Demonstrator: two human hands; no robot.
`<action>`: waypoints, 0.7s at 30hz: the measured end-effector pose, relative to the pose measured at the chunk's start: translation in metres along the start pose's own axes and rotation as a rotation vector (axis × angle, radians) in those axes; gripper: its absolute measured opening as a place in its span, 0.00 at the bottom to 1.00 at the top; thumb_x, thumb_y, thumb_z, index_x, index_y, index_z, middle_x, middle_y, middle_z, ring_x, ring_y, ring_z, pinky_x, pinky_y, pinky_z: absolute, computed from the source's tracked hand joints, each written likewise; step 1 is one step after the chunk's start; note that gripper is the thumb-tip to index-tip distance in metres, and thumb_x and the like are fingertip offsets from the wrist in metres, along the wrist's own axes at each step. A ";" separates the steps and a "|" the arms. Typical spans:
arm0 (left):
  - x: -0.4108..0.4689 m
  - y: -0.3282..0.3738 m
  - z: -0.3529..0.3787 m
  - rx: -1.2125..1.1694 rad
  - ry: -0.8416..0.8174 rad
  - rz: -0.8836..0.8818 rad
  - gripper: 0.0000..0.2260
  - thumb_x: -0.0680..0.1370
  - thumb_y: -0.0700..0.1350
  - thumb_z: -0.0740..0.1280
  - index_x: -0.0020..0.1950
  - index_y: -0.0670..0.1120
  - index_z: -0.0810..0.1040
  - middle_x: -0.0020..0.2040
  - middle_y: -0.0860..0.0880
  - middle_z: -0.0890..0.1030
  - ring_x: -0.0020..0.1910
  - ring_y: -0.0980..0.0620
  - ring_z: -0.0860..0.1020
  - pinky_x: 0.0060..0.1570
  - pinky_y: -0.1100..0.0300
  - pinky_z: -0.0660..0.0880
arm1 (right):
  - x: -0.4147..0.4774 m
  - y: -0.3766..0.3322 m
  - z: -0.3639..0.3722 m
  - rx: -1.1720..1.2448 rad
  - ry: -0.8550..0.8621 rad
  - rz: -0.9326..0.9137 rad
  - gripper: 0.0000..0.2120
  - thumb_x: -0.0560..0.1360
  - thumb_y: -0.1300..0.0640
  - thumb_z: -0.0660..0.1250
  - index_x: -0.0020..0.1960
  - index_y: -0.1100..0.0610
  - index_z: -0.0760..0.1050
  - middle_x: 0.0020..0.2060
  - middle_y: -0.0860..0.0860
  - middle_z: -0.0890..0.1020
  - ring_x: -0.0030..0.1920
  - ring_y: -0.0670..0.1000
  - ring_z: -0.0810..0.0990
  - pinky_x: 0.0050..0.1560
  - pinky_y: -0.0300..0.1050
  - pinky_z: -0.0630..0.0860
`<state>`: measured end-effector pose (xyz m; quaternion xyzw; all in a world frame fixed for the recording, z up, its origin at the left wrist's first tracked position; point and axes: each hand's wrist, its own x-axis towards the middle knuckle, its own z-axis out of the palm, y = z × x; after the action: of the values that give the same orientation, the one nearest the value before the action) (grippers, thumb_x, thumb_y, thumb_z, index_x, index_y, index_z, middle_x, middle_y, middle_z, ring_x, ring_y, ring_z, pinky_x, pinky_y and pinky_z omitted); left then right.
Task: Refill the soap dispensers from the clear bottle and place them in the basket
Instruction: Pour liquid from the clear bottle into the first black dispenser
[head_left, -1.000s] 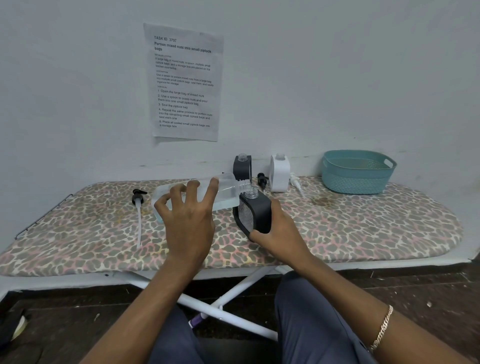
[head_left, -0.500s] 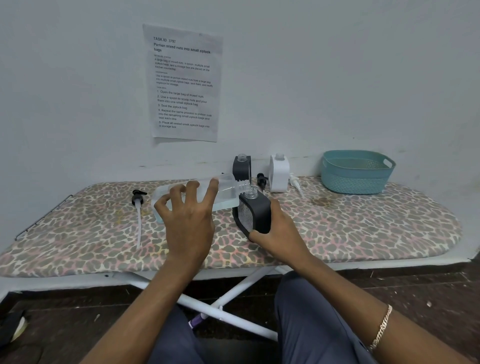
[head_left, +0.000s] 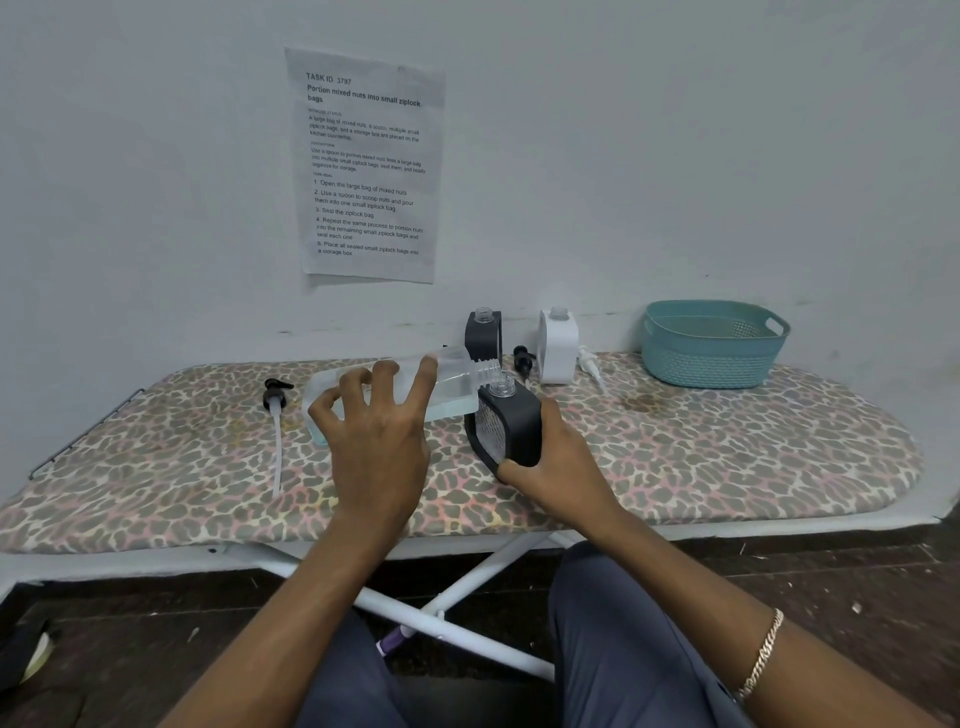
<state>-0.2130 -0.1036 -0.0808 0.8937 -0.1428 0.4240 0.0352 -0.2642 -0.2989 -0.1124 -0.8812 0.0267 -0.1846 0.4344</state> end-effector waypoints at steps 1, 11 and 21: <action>0.000 0.000 0.000 0.002 -0.002 0.000 0.36 0.67 0.33 0.73 0.74 0.53 0.75 0.63 0.43 0.78 0.61 0.38 0.74 0.56 0.40 0.66 | 0.000 0.000 0.000 0.000 -0.001 0.000 0.28 0.71 0.54 0.76 0.66 0.52 0.66 0.51 0.46 0.79 0.47 0.41 0.78 0.37 0.32 0.75; 0.000 0.000 -0.001 0.013 -0.012 0.001 0.36 0.66 0.33 0.74 0.73 0.53 0.75 0.63 0.43 0.78 0.61 0.38 0.74 0.56 0.41 0.65 | -0.001 -0.001 -0.001 0.010 -0.001 0.001 0.27 0.72 0.54 0.76 0.65 0.52 0.66 0.50 0.45 0.78 0.45 0.41 0.78 0.36 0.29 0.75; 0.000 0.000 -0.001 0.012 -0.021 -0.003 0.36 0.67 0.34 0.74 0.74 0.53 0.75 0.63 0.44 0.78 0.62 0.38 0.73 0.56 0.40 0.66 | -0.002 -0.002 -0.002 0.015 -0.002 -0.001 0.27 0.72 0.55 0.76 0.65 0.51 0.66 0.49 0.42 0.77 0.45 0.40 0.78 0.36 0.28 0.74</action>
<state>-0.2138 -0.1034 -0.0802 0.8985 -0.1394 0.4153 0.0287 -0.2666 -0.2984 -0.1102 -0.8780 0.0245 -0.1841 0.4411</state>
